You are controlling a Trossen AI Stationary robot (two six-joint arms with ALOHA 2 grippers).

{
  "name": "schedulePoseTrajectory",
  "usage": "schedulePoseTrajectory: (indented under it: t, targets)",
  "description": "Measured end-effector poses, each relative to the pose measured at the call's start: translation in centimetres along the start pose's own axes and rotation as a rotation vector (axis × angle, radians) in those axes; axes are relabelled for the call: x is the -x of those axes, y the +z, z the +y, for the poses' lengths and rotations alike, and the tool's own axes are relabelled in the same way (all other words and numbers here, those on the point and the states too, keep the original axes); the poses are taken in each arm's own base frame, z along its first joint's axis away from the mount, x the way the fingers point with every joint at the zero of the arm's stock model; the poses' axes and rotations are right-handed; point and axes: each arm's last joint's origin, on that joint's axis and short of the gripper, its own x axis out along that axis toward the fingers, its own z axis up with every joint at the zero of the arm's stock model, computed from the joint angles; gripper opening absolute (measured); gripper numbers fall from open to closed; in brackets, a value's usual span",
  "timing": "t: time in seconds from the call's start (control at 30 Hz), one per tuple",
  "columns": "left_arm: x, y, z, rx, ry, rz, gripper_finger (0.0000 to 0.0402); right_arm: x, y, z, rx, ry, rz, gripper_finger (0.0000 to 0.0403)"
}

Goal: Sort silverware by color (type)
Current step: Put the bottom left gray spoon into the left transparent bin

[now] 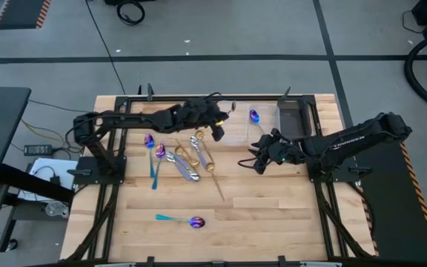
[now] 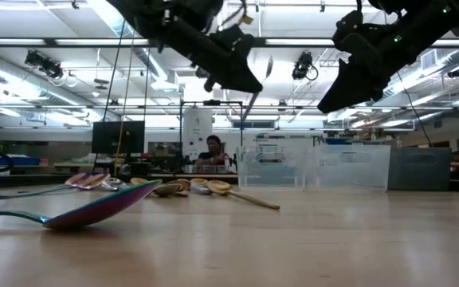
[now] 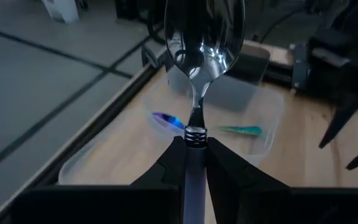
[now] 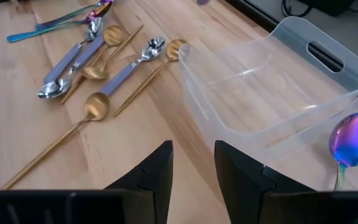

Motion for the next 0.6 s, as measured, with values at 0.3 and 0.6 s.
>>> schedulePoseTrajectory:
  t: [0.3,0.6]
  targets:
    - [-4.5,0.4,2.4,0.128,0.004,0.174,0.0048,0.2,-0.5,0.0,0.003,-0.034,0.024,0.0128]
    - [-8.0,-1.6,3.5,0.283,0.000,0.331,0.0048,0.2,-0.7,-0.1,0.007,-0.054,0.033,0.0128]
